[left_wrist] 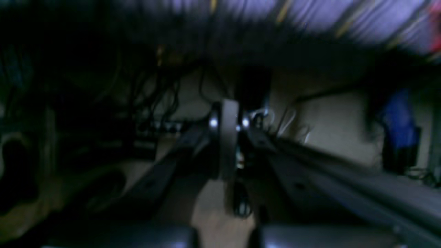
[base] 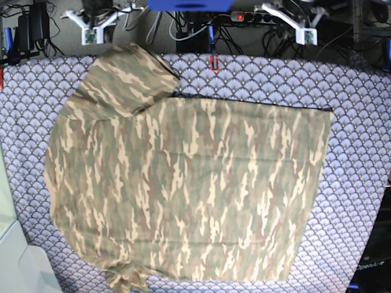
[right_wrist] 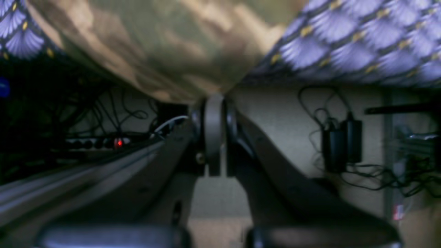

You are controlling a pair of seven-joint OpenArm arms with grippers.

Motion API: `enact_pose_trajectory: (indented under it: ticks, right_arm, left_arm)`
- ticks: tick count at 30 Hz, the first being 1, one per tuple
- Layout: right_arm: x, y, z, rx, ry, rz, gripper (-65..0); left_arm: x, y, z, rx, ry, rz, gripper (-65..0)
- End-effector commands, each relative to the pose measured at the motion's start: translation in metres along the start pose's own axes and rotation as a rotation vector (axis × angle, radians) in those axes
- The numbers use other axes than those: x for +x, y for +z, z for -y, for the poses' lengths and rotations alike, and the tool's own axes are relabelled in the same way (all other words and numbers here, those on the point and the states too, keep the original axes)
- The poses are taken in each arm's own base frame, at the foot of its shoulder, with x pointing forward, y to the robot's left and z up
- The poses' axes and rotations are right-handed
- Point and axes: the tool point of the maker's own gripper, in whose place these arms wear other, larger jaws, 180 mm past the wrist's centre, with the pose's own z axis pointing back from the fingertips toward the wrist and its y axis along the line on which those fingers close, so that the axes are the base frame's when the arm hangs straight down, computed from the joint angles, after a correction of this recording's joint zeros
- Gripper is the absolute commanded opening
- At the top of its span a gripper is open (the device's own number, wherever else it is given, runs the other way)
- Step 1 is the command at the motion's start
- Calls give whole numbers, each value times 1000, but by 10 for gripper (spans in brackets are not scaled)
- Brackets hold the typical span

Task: Fold the T-shirt properly
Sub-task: 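Move both grippers down toward the shirt's shoulder corners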

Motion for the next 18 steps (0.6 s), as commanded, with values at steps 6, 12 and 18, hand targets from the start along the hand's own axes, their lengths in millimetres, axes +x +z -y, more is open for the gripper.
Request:
enact_pose_trajectory:
  ticks: [6, 12, 18]
  right_arm:
    - [21, 4, 3, 6, 23, 44, -649]
    - [39, -3, -1, 95, -40, 89, -601]
    - [62, -1, 0, 273, -133, 148, -462]
  left_arm:
    - [35, 23, -5, 16, -24, 41, -646]
    - [53, 28, -38, 106, -29, 85, -645]
    - [70, 30, -58, 157, -34, 130, -645]
